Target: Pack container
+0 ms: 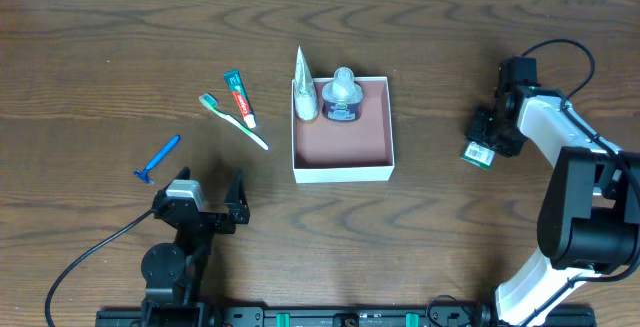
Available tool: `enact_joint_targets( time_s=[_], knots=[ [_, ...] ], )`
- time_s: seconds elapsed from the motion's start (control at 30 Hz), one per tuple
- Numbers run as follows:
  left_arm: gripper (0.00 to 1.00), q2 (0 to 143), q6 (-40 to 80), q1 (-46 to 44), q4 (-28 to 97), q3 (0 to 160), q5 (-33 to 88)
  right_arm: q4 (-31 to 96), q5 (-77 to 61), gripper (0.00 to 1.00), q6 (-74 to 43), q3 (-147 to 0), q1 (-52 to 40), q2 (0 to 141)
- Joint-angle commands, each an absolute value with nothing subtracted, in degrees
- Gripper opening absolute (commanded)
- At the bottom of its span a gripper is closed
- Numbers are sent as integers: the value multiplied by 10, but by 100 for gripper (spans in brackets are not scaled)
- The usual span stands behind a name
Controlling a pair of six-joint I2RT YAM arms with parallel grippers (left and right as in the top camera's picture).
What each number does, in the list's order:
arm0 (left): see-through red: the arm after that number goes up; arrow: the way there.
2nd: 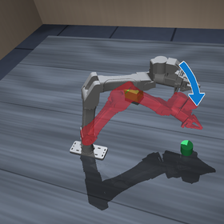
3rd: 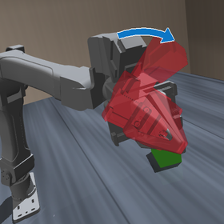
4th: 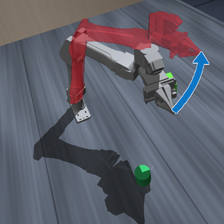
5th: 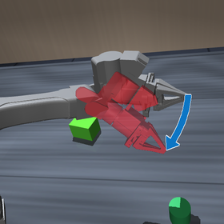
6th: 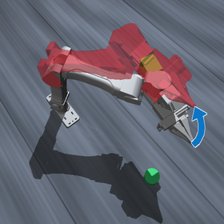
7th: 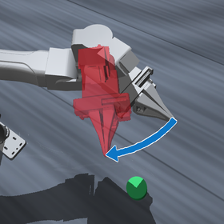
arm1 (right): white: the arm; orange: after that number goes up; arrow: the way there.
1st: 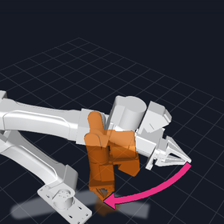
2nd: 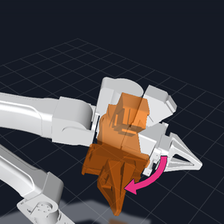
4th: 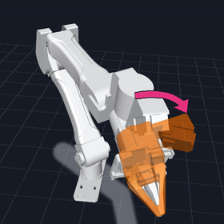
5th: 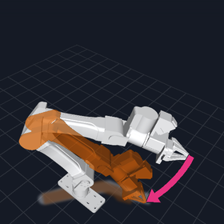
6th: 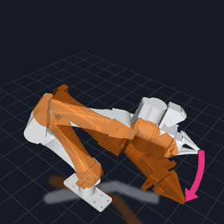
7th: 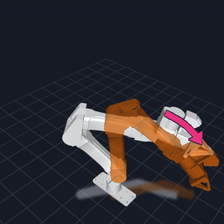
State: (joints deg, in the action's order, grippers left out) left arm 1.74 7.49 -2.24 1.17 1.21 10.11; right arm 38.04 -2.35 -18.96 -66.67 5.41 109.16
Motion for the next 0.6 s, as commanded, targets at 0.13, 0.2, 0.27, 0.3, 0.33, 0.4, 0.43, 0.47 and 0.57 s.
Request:
enact_joint_targets(
  time_s=[0.13, 0.2, 0.27, 0.3, 0.33, 0.4, 0.43, 0.47, 0.57],
  knots=[
    [98, 17, 74, -19, 32, 2, 107, 385, -322, 39, -77, -720, 54, 1072],
    [98, 17, 74, -19, 32, 2, 107, 382, -387, 39, -58, -728, 51, 1056],
    [98, 17, 74, -19, 32, 2, 107, 376, -439, 39, -43, -731, 47, 1039],
    [98, 17, 74, -19, 32, 2, 107, 370, -464, 39, -38, -731, 44, 1029],
    [98, 17, 74, -19, 32, 2, 107, 366, -487, 39, -31, -731, 43, 1021],
    [98, 17, 74, -19, 32, 2, 107, 350, -544, 40, -20, -731, 37, 1005],
    [98, 17, 74, -19, 32, 2, 107, 339, -566, 39, -20, -731, 34, 999],
    [98, 17, 74, -19, 32, 2, 107, 327, -588, 39, -21, -731, 31, 995],
    [98, 17, 74, -19, 32, 2, 107, 278, -629, 40, -48, -731, 14, 990]
  ],
)
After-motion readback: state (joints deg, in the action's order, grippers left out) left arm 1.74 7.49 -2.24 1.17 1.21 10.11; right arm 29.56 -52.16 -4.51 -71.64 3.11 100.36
